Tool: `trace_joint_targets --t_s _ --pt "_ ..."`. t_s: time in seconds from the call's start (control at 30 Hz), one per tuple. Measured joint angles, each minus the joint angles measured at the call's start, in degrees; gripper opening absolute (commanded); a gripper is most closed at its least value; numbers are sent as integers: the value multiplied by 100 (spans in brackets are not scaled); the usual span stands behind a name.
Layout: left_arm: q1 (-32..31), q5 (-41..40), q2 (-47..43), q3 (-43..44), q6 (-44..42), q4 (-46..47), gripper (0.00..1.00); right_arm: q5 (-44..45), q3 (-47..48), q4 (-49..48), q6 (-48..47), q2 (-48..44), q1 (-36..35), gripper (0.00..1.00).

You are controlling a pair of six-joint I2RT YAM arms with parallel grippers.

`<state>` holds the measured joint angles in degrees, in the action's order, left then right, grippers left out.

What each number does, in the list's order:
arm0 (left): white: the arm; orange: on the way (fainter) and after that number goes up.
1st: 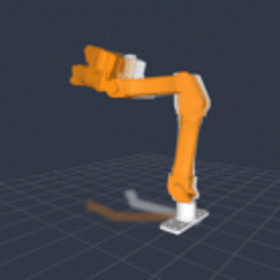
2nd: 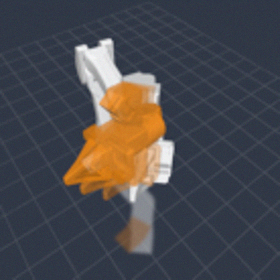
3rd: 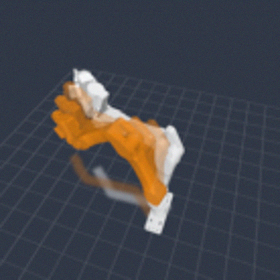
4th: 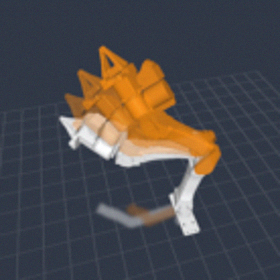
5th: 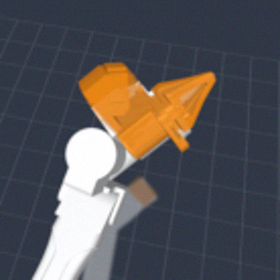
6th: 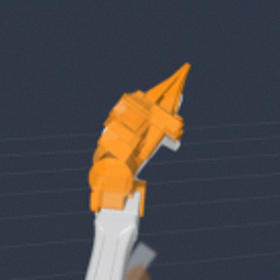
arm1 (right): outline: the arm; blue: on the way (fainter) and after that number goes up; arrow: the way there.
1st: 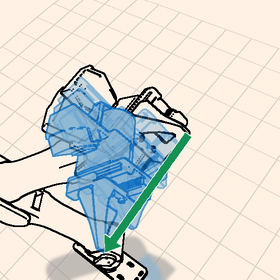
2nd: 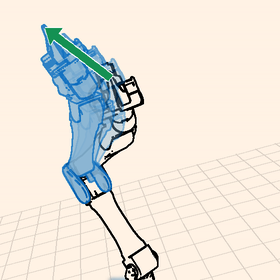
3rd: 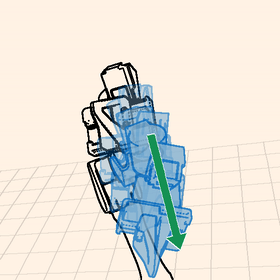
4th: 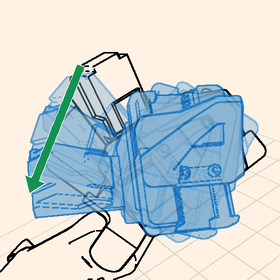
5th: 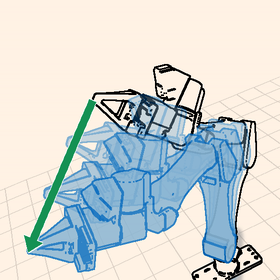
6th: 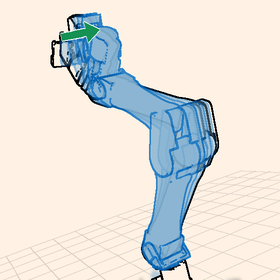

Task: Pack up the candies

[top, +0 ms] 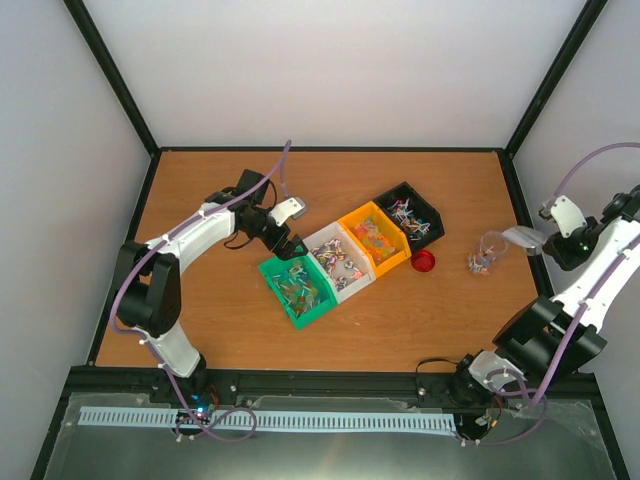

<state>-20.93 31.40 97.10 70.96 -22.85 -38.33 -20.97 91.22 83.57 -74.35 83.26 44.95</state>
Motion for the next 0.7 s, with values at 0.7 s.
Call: trace_joint_targets --t_s 0.7 --pt "0 -289 -348 96 2 -236 100 -2267 -1816 -256 -444 -745 -2437 3"
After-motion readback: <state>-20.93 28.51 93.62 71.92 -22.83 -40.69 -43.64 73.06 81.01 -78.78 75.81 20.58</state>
